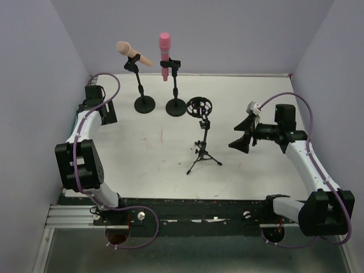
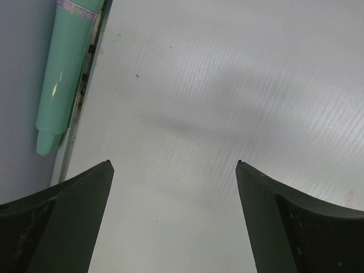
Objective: Attach the microphones to the stand
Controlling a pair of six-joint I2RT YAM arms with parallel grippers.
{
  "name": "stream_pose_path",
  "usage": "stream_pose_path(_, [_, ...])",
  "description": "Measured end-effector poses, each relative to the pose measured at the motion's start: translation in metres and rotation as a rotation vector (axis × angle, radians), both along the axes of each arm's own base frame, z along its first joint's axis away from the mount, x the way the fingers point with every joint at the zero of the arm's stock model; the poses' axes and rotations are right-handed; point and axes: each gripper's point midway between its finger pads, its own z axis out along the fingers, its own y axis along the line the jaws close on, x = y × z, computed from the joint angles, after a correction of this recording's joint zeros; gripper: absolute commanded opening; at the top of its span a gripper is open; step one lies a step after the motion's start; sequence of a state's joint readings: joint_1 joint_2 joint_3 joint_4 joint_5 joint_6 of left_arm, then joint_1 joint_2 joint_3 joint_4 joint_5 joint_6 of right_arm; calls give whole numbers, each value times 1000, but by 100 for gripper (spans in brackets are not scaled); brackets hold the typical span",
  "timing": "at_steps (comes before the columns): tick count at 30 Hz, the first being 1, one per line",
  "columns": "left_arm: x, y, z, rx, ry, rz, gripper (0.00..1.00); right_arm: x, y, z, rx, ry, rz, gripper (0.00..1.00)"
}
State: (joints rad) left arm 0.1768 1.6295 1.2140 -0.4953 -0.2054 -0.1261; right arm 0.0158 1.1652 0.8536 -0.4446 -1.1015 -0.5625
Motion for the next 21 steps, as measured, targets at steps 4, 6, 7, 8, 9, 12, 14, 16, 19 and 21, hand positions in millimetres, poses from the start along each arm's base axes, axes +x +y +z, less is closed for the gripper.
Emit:
stream_pose_path(4, [-3, 11, 1, 39, 9, 14, 91, -2, 1, 0, 5, 2, 11, 100])
stream_pose_path(6, [-5, 17, 1, 59, 15, 28, 89, -4, 1, 0, 6, 8, 15, 100])
stream_pose_path(7, [-7, 22, 2, 73, 19, 42, 89, -4, 1, 0, 6, 9, 16, 100])
stream_pose_path(8, [-9, 28, 2, 92, 25, 59, 80, -5, 1, 1, 5, 8, 19, 100])
stream_pose_path(9, [-11, 34, 3, 113, 33, 72, 72, -5, 2, 2, 6, 7, 23, 100])
stream_pose_path(12, [-12, 54, 5, 193, 62, 109, 68, -8, 3, 7, 12, 3, 42, 100])
stream_pose_path(14, [-9, 71, 8, 262, 84, 127, 68, -10, 4, 9, 20, 3, 60, 100])
stream_pose_path(16, [-4, 85, 9, 309, 95, 140, 59, -12, 6, 8, 29, 15, 76, 100])
stream_pose_path(19, [10, 105, 10, 375, 113, 153, 49, -15, 7, 3, 39, 47, 92, 100])
stream_pose_path(21, [21, 115, 8, 400, 125, 158, 49, -16, 7, -1, 41, 63, 100, 100])
